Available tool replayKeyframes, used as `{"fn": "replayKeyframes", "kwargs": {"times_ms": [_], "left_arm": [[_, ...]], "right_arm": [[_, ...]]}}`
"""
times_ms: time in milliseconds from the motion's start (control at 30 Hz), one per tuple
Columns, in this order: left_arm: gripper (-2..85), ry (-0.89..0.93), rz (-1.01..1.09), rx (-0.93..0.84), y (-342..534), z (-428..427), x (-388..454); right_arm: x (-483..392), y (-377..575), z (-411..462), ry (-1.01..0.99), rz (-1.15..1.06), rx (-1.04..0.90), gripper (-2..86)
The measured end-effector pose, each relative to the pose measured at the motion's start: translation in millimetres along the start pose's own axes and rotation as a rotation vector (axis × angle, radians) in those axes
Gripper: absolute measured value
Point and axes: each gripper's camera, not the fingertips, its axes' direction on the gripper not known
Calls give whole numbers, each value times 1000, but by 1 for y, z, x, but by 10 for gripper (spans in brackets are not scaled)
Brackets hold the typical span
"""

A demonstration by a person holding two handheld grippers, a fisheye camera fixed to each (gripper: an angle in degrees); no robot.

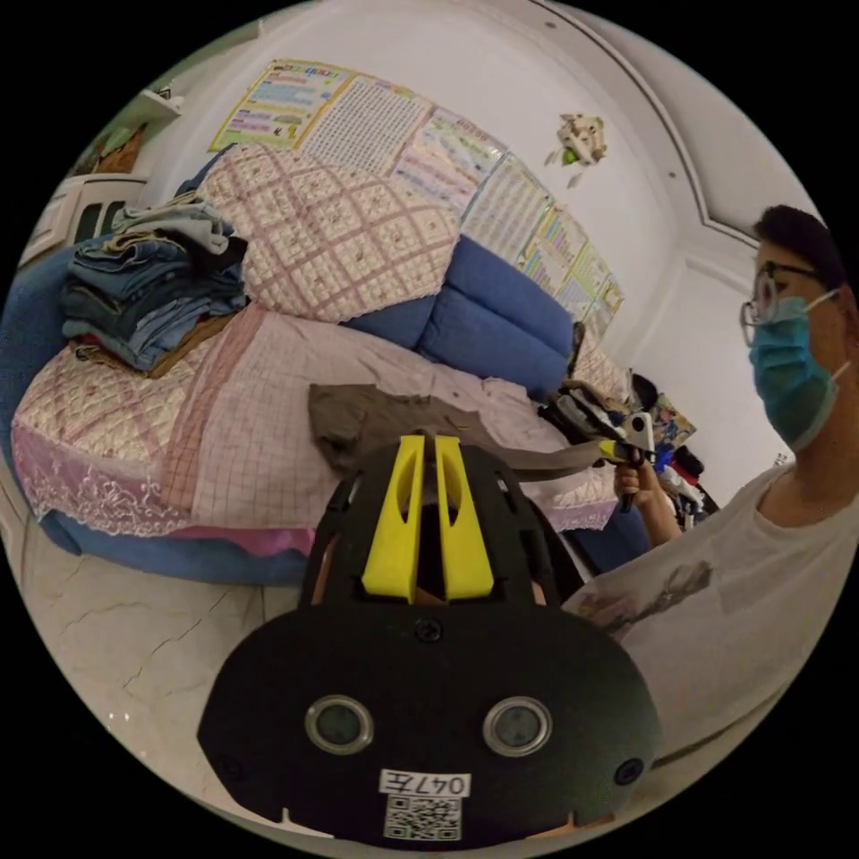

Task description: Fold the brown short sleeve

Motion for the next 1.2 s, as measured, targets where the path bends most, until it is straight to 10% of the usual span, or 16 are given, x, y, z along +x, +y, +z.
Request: {"fn": "replayKeyframes", "kwargs": {"times_ms": [600, 733, 1033, 1200], "left_arm": [[66, -313, -196, -272, -206, 348, -54], [80, -331, -183, -173, -211, 332, -53], [117, -283, 514, -421, -165, 397, 8], [123, -88, 567, -466, -174, 418, -19]], "right_arm": [[232, -100, 54, 61, 584, 215, 48], [219, -101, 44, 141, 515, 338, 67], [178, -174, 115, 583, -102, -184, 43], [199, -197, 134, 480, -150, -259, 51]]}}
